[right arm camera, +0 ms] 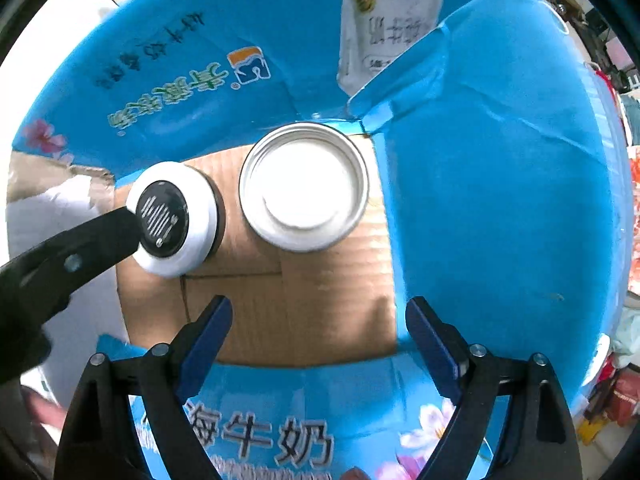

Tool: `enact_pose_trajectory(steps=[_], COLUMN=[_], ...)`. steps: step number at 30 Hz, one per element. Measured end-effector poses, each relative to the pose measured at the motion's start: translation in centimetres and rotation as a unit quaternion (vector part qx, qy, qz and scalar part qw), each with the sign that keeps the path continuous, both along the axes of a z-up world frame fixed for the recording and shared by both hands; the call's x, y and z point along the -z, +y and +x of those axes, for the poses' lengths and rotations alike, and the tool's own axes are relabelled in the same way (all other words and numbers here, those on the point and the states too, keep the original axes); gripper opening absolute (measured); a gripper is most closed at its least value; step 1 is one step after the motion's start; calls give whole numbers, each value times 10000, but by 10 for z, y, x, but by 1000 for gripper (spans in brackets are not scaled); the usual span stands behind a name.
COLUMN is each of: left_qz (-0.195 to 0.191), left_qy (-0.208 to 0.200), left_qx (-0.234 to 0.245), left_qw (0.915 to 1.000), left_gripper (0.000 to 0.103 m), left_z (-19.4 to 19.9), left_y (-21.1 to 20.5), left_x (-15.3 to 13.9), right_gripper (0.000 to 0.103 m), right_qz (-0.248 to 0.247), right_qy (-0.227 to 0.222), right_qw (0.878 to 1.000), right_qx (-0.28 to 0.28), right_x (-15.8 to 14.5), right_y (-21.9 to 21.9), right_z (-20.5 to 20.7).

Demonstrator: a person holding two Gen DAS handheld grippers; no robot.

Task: Organize rigid objects
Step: 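Withdraw both open tools from the box back over the table, then grasp the metal strainer cup with the left tool while the right tool grasps the clear box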

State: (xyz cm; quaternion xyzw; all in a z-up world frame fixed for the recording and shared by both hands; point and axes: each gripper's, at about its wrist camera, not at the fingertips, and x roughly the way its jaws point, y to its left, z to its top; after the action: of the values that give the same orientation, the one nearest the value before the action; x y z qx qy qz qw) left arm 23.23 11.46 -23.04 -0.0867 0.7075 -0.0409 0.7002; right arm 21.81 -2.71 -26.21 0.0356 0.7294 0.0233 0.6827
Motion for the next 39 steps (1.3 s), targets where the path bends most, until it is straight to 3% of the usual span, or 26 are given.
enact_pose_trajectory(steps=[8,14,21,26,30,33,36,39], left_qz=[642,587,782,746,566,427,302,286], left_qy=[-836,-1247,-1662,-1861,-1902,-1810,-1637,-1353], left_qx=[93,-28,-99,45,343,666,1046,1362], left_qw=[9944,9904,9829,9797,9795,9803,9805,9810], left_gripper=[102,102,102,102,102,102,102,102], left_z=[-57,-86,-117,-134,-144,-149,-157,-163], left_y=[10,6,-11,-36,-79,-124,-174,-216], left_x=[-56,-97,-155,-178,-184,-171,-148,-115], right_gripper=[91,91,91,91,91,91,91,91], right_qz=[26,259,616,706,459,43,-360,-461], right_qy=[-748,-1222,-1557,-1681,-1749,-1699,-1454,-860], right_qw=[9968,9910,9844,9824,9835,9845,9851,9897], right_qx=[-291,-483,-543,-395,8,434,845,1050], right_x=[-73,-135,-179,-205,-212,-206,-181,-130], right_y=[-9,-12,-20,-56,-118,-177,-232,-271], right_z=[-38,-80,-121,-149,-169,-186,-202,-212])
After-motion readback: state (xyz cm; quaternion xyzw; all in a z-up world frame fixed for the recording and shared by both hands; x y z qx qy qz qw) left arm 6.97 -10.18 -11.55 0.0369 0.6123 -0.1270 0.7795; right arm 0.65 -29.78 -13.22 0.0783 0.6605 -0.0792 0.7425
